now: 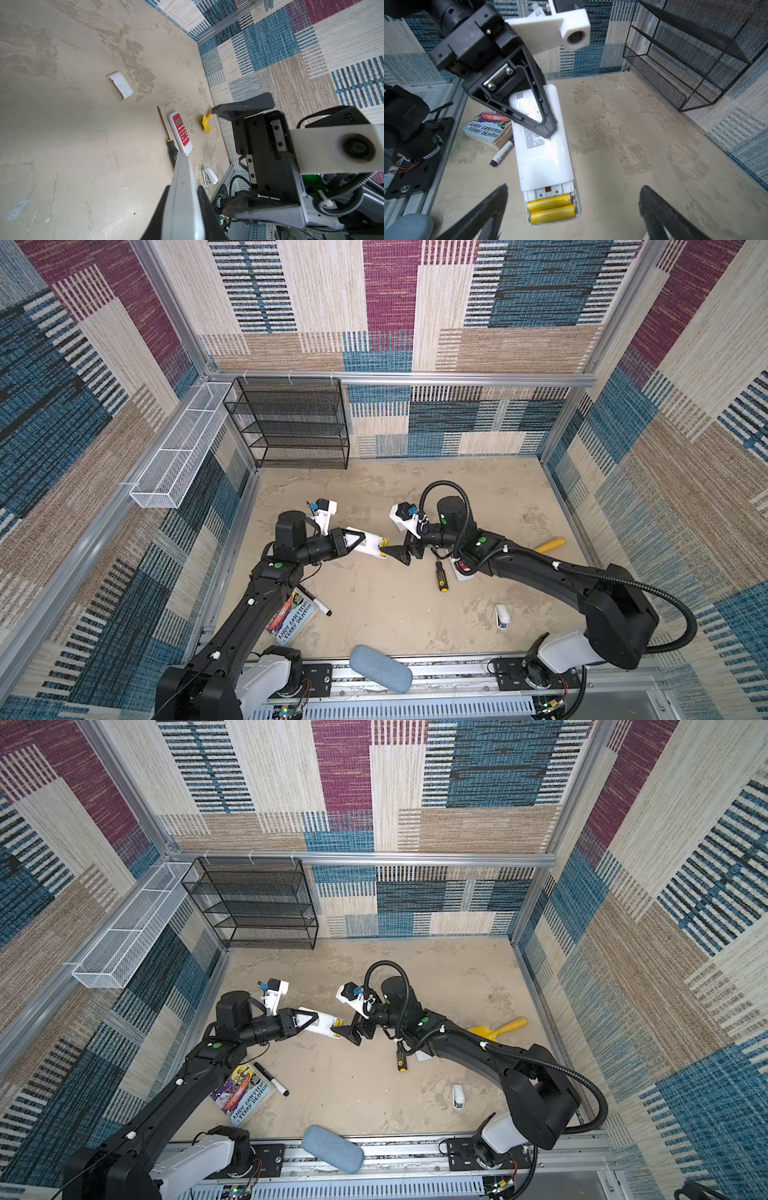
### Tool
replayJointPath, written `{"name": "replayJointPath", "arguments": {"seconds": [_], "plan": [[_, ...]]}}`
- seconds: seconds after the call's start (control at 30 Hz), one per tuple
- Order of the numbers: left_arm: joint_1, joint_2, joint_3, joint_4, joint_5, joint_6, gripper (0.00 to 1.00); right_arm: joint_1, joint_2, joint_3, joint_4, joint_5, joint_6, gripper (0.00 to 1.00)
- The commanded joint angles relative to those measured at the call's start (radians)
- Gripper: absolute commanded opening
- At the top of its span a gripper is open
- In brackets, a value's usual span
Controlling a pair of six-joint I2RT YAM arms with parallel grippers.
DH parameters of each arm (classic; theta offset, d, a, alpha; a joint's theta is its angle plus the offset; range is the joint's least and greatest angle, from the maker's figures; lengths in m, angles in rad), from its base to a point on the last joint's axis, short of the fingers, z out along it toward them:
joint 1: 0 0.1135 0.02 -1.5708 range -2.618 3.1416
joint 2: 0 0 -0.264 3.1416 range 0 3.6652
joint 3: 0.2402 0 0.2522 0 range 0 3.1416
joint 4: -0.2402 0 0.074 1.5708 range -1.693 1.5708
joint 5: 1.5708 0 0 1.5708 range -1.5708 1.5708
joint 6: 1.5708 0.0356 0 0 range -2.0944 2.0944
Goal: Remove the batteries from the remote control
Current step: 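Reach the right gripper to the remote in the left gripper and grasp it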
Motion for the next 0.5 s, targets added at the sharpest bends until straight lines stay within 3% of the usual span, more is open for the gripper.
{"name": "replayJointPath", "arguments": {"seconds": [0.0, 0.47], "plan": [[-0.001, 0.000, 0.005, 0.025, 0.029, 0.015, 0.00, 0.032, 0.030, 0.040, 0.003, 0.069, -0.048, 1.00], [-0.001, 0.023, 0.007, 0.018, 0.015, 0.011, 0.00, 0.118, 0.182, 0.183, -0.100, 0.091, -0.117, 0.97]]}}
